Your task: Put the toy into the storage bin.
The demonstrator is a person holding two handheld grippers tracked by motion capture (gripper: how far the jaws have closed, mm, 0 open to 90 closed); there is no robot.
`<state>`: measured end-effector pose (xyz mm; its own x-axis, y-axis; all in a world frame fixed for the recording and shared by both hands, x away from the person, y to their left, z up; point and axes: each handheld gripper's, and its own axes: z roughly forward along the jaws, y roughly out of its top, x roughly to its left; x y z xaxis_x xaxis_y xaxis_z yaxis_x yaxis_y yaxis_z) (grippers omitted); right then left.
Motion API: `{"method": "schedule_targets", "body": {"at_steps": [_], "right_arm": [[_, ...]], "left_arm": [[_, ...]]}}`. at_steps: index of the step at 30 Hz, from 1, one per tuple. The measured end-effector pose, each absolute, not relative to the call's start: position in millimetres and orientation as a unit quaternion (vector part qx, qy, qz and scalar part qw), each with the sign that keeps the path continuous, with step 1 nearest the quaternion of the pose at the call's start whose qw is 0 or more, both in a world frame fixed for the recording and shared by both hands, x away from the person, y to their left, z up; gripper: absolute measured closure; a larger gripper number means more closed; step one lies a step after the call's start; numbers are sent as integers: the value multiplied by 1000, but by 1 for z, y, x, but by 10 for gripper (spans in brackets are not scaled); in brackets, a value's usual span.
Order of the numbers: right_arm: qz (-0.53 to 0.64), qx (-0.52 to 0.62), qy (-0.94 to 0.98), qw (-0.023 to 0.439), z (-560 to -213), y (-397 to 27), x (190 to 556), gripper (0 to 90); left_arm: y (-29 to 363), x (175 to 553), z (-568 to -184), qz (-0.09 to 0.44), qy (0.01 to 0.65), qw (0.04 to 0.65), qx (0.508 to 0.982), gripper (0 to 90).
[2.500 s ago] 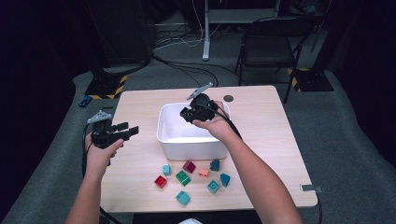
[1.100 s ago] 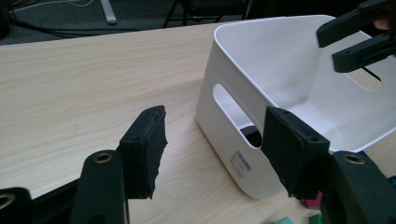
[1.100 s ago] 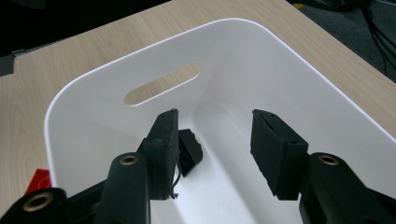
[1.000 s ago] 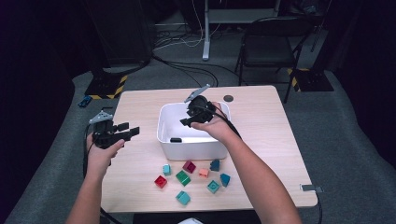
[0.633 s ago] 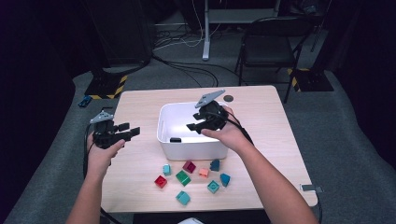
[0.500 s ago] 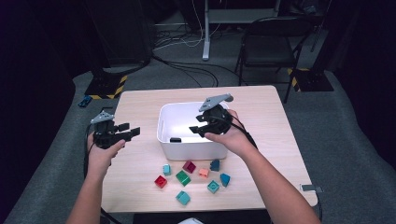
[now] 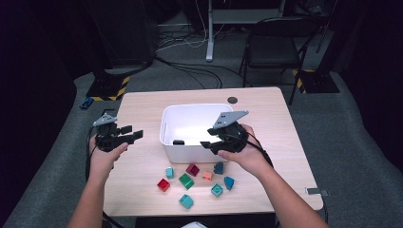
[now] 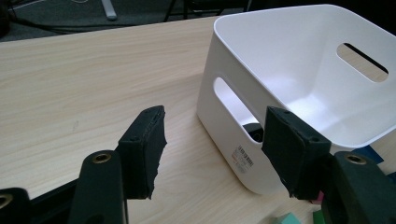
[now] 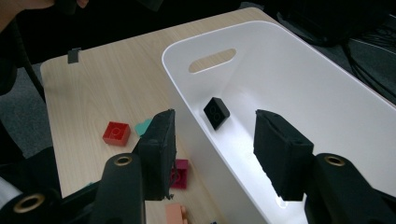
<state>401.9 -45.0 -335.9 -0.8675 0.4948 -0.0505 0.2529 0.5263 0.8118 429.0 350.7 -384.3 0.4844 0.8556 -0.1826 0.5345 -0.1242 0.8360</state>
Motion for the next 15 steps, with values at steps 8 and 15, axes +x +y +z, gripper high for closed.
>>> {"method": "schedule_targets", "body": {"at_steps": [8, 15], "right_arm": [[442, 238, 853, 146, -351, -66, 384, 484], [450, 263, 842, 140, -367, -82, 376, 484]], "left_arm": [[352, 429, -384, 173, 480, 458, 728, 390], [355, 428, -384, 177, 483, 461, 723, 390]]}}
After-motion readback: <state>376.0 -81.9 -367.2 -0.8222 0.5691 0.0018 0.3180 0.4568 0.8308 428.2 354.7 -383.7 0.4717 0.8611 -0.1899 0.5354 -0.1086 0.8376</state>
